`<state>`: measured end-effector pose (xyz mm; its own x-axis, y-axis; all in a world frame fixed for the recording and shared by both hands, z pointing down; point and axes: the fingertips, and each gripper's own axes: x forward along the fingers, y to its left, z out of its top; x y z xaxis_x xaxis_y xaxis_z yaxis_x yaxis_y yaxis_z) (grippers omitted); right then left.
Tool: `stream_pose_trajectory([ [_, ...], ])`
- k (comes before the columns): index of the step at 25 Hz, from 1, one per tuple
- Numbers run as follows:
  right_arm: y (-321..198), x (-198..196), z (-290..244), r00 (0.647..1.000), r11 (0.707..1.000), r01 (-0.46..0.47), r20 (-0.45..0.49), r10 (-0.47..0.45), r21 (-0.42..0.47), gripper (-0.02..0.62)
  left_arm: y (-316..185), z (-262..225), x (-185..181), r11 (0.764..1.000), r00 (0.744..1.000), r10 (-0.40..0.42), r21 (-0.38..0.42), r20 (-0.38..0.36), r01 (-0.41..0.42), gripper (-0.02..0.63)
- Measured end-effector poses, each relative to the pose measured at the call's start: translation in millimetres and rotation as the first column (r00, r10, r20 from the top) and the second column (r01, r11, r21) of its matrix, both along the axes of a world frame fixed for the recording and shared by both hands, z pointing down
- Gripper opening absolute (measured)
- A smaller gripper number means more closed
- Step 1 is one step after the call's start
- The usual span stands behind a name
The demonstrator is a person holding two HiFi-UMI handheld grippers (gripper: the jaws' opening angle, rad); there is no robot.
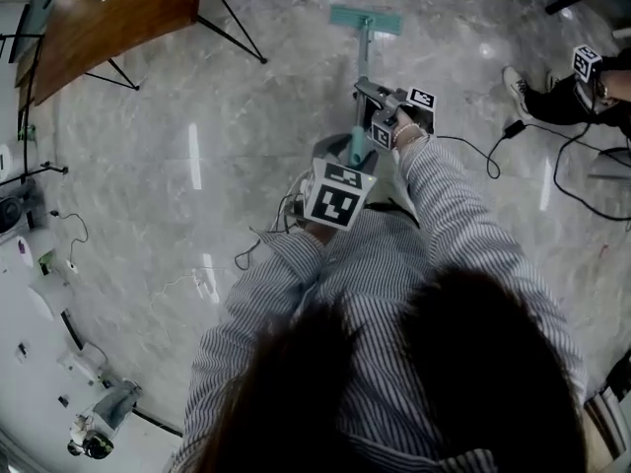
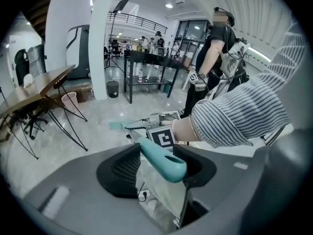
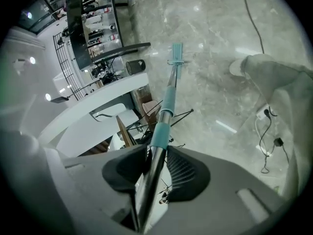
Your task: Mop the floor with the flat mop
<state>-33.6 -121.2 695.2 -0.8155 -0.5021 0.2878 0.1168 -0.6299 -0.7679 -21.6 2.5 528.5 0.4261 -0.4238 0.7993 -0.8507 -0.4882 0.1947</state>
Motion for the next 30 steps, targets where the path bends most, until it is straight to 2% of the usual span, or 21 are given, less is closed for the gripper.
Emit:
stream_pose_trajectory([
  [6,109.4,0.0,-5.4,1.000,0.999,-0.004,-0.006,0.004,-0.040,0.123,108.6,-6.5,-2.8,0.999,0.999,0.032,-0.041,0.001,-0.032,0.216],
  [12,169.7,-1.9,-38.6,1.000,0.996,-0.009,0.025,0.011,-0.085,0.124,154.0,-51.9,-4.5,0.998,0.999,0.005,-0.066,-0.051,-0.008,0.221],
  [17,180.5,3.9,-48.2,0.994,0.991,-0.078,0.063,0.085,-0.106,0.127,158.7,-65.3,2.5,0.998,0.997,0.003,-0.063,-0.075,-0.007,0.232],
  [22,177.5,10.3,-49.8,0.998,0.995,-0.035,0.044,0.039,-0.095,0.129,154.4,-69.5,9.3,0.998,0.994,-0.038,-0.051,-0.105,0.033,0.235],
  [30,183.4,18.6,-49.0,0.999,0.996,-0.012,0.044,0.016,-0.088,0.129,161.4,-64.2,22.3,0.999,0.996,-0.017,-0.047,-0.091,0.013,0.239],
])
